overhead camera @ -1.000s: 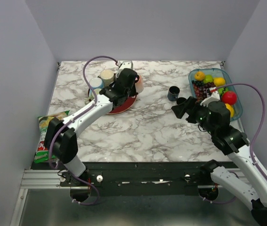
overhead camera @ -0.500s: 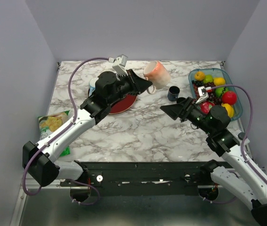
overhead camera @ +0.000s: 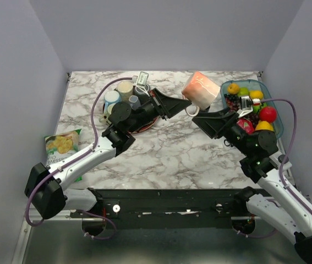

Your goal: Turn the mug right side up

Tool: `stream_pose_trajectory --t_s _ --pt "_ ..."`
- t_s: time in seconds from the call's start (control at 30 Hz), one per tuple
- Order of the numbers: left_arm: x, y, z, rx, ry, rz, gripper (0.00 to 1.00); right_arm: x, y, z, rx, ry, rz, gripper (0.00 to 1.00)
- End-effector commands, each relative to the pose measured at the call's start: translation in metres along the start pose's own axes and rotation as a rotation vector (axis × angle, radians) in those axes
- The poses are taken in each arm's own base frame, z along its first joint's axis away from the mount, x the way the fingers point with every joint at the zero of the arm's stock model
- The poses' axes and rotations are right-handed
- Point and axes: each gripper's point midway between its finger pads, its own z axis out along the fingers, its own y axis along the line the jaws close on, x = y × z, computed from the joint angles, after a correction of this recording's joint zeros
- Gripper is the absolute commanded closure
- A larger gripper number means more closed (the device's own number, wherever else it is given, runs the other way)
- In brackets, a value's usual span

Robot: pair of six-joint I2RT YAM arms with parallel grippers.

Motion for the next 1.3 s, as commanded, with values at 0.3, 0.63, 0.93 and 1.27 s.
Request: stream_pose_trajectory --t_s 0.3,0.63,0.93,1.27 --pt "-0.019 -0.084 -0.005 0.272 -0.171 0.013 1.0 -0.028 0.021 0.008 -0.09 -0.132 -0.004 0.22" --pt "-0.004 -0.07 0.0 0.244 -0.153 -0.003 1.0 -0.033 0.023 0.01 -0.091 -0.159 0.008 0.29" --pt "0.004 -0.069 0.001 0.242 -0.143 0.022 1.0 -0.034 0.013 0.011 -0.052 -0.172 0.021 0.56" --pt "0.016 -0.062 -0.002 0.223 -0.104 0.037 1.0 -0.042 0.005 0.011 0.041 -0.188 -0.023 0.99"
